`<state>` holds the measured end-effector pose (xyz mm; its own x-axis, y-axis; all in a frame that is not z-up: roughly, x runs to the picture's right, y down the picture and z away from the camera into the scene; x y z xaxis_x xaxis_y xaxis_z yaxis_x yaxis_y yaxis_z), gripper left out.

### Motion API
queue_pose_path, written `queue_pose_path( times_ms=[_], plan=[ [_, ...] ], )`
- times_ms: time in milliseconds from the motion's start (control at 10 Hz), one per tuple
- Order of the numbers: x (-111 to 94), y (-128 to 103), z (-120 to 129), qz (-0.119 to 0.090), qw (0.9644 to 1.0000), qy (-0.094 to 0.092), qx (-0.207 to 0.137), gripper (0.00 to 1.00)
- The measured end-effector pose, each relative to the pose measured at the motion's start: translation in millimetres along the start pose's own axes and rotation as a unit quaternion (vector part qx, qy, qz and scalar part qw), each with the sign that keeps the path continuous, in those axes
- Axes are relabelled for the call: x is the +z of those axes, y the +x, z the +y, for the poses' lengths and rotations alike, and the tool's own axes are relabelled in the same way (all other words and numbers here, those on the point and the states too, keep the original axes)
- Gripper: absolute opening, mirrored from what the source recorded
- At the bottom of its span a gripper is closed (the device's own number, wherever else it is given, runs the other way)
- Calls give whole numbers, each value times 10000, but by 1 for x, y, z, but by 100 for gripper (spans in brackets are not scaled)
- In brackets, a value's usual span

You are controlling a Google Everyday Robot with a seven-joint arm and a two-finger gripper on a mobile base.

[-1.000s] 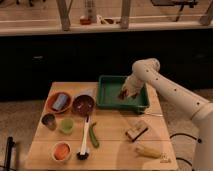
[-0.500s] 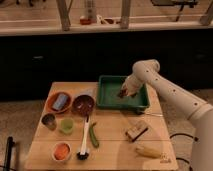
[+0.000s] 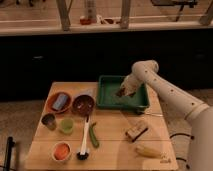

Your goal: Place grapes in tray

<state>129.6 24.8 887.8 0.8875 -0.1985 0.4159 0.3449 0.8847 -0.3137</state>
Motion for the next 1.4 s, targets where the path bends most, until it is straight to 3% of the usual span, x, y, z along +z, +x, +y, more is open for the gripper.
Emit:
queue_pose_path(
  times_ms=[200, 1000, 1400],
  plan=[
    [2, 1, -2, -16, 10000, 12, 34, 2],
    [12, 5, -14, -64, 9999, -121, 22, 79],
    [12, 6, -18, -68, 9999, -110, 27, 80]
  ],
)
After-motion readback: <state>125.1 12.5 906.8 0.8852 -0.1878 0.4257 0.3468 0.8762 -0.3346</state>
